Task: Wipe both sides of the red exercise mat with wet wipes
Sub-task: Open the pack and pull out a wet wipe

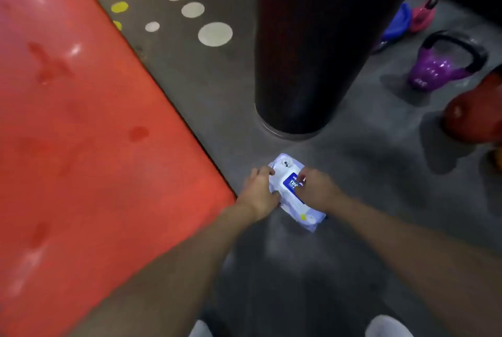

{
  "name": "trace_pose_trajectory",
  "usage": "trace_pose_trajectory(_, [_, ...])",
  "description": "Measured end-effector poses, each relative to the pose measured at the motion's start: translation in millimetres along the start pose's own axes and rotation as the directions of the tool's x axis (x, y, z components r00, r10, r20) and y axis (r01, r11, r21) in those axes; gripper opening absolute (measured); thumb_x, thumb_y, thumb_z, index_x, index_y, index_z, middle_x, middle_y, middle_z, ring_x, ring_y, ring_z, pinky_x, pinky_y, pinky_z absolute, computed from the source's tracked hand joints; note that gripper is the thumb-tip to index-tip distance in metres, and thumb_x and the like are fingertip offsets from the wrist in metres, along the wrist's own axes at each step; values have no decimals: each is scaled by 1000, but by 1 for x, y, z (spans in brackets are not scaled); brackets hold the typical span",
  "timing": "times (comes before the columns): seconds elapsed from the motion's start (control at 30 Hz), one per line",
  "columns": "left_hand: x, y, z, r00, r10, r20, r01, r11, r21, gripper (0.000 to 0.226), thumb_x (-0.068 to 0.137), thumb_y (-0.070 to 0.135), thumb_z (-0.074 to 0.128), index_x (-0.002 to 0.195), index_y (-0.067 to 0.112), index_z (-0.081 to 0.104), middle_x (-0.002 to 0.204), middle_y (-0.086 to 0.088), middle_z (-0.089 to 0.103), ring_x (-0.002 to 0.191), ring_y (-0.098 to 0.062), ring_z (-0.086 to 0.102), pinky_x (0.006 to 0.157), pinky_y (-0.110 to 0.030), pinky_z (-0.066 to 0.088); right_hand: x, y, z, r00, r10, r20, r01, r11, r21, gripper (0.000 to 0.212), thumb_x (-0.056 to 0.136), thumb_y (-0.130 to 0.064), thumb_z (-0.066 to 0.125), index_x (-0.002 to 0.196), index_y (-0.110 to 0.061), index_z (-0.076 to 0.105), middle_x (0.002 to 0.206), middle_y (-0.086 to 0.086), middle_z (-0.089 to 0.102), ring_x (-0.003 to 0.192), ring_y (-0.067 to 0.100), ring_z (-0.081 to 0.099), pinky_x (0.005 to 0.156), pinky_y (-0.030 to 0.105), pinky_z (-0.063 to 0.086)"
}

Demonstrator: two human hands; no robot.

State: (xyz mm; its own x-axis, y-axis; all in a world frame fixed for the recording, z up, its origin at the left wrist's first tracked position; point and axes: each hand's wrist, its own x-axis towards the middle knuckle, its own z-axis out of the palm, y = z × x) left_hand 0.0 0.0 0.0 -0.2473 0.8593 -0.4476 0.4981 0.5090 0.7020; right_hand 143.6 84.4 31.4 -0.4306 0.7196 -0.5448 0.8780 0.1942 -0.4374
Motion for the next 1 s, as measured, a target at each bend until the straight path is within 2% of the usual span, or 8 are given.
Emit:
trace_pose_trajectory(0.1, [24,-28,38,993,100,-61,-80,957,278,65,85,25,64,143,14,36,140,-6,38,122,-30,37,105,-38,34,35,26,42,996,-68,-52,50,953,-298,38,89,-35,59,121,-18,48,123,7,49,117,30,47,92,39,39])
trace_pose_trajectory(0.2, [39,-52,58,969,238,-67,-188,884,428,75,81,37,64,145,17,32,146,0,33,130,-24,28,105,-35,30,55,41,71,972,-173,-157,92,901,-423,49,83,-45,65,118,-19,44,121,5,40,113,27,42,88,40,36])
trace_pose_trajectory(0.3, [49,-55,64,957,266,-113,-197,888,416,73,76,48,54,141,19,36,140,0,36,130,-22,28,106,-37,31,65,50,80,934,-206,-292,90,926,-366,49,78,-47,68,112,-20,45,114,3,40,108,26,42,82,38,35])
trace_pose_trajectory(0.37, [51,-50,65,964,234,-127,-177,921,348,71,76,48,47,139,19,38,138,1,37,131,-21,27,108,-37,31,65,53,82,934,-187,-303,105,958,-266,51,80,-49,68,116,-19,48,116,4,41,109,26,41,85,38,36])
trace_pose_trajectory(0.5, [54,-51,67,963,229,-141,-178,936,304,50,95,43,48,142,28,41,141,1,35,133,-20,24,111,-38,29,59,59,86,910,-224,-348,160,966,-205,48,84,-49,64,120,-18,55,117,4,45,108,26,43,84,36,34])
trace_pose_trajectory(0.67, [59,-61,67,962,221,-160,-159,930,332,42,96,33,52,137,37,44,141,6,33,133,-18,22,104,-39,32,65,64,81,923,-220,-315,200,975,-95,46,84,-32,64,127,-17,58,120,5,47,110,27,44,97,38,39])
trace_pose_trajectory(0.87, [63,-57,62,966,203,-160,-143,935,323,39,92,30,59,125,44,47,135,13,35,128,-13,23,95,-40,27,61,72,77,919,-333,-213,255,912,-323,51,81,-40,64,124,-16,53,119,3,44,106,24,43,89,35,40])
trace_pose_trajectory(1.0, [63,-53,60,969,192,-153,-132,933,333,42,92,30,59,129,44,45,134,10,34,128,-15,24,95,-41,27,59,67,77,920,-245,-307,195,964,-182,42,85,-31,62,123,-15,53,116,6,51,107,26,48,91,36,40])
